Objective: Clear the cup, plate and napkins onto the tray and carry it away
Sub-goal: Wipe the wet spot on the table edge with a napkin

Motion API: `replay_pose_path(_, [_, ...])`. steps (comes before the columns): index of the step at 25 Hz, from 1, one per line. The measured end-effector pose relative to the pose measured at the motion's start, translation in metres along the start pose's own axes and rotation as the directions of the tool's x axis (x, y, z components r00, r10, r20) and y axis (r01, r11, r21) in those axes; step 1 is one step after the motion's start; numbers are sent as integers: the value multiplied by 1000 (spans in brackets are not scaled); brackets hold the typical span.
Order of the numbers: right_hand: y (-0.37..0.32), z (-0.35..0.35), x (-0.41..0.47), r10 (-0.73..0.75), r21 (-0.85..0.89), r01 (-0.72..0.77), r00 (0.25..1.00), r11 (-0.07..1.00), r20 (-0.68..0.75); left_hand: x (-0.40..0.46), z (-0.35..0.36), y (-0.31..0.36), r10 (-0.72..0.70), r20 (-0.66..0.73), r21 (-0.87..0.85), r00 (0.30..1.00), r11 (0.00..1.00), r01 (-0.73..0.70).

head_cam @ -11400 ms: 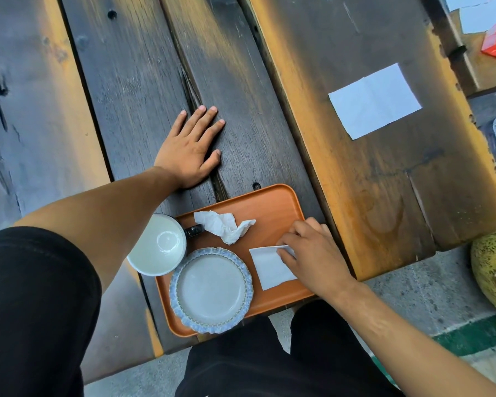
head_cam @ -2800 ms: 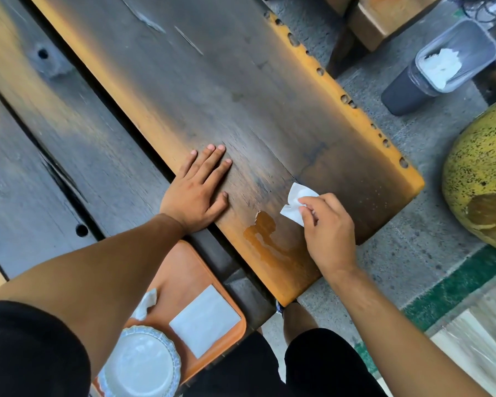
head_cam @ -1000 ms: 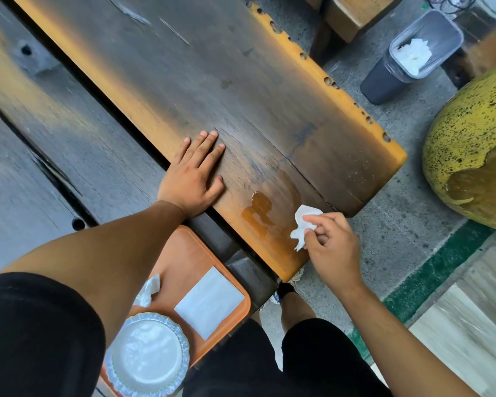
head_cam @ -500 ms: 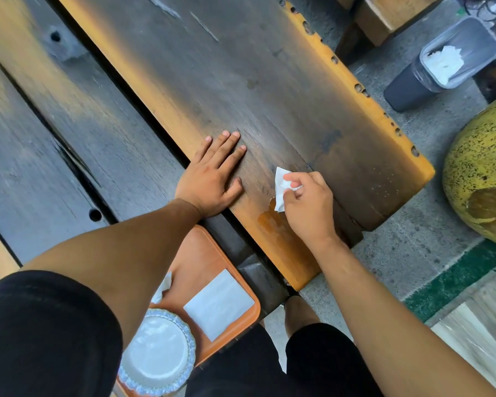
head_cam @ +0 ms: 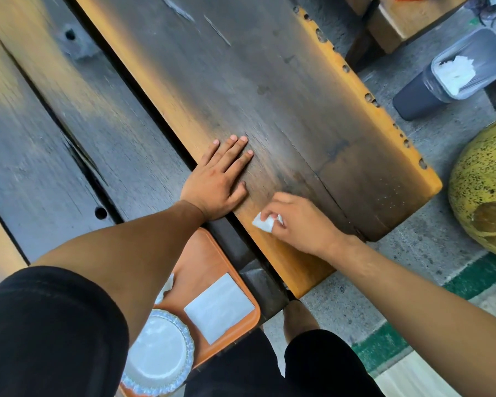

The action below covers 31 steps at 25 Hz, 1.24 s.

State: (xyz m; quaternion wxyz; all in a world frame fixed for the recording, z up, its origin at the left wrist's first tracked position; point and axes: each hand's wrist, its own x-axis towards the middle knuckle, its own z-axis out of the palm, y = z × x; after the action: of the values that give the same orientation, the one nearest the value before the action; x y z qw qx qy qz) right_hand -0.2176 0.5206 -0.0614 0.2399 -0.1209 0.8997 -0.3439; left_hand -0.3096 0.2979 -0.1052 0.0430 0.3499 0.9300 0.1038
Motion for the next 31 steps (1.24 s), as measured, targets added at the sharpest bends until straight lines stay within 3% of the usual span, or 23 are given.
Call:
replay_pose_path(5, [20, 9, -49, -102, -28, 110, 970, 993, 220, 0, -2, 1, -8, 6, -3, 1000, 1000, 8])
replay_pose_path(8, [36, -3, -72, -104, -105, 131, 966, 986, 235, 0, -2, 1, -11, 16, -1, 1000, 1000, 11])
replay_pose_path(13, [56, -34, -55, 25, -32, -27, 997, 999, -74, 0, -2, 1, -13, 7, 0, 1000, 1000, 13])
replay_pose_path(18, [33, -35, 13, 169, 94, -147, 934, 985, -315, -1, -2, 1, -8, 5, 0, 1000, 1000, 8])
replay_pose_path(21, [16, -24, 38, 163, 91, -139, 913, 986, -373, 0, -2, 1, -12, 2, -4, 1000, 1000, 12])
replay_pose_path(23, [6, -12, 34, 110, 76, -91, 948, 993, -298, 0, -2, 1, -8, -4, -3, 1000, 1000, 8])
replay_pose_path(26, [2, 10, -6, -45, 72, 51, 996, 996, -77, 0, -1, 1, -2, -7, -4, 1000, 1000, 2])
replay_pose_path(29, [10, 16, -47, -104, 67, 97, 988, 993, 111, 0, -1, 1, -9, 10, -2, 1000, 1000, 9])
replay_pose_path(31, [17, 10, -55, -108, 13, 107, 984, 994, 139, 0, -1, 1, -14, 16, -2, 1000, 1000, 14])
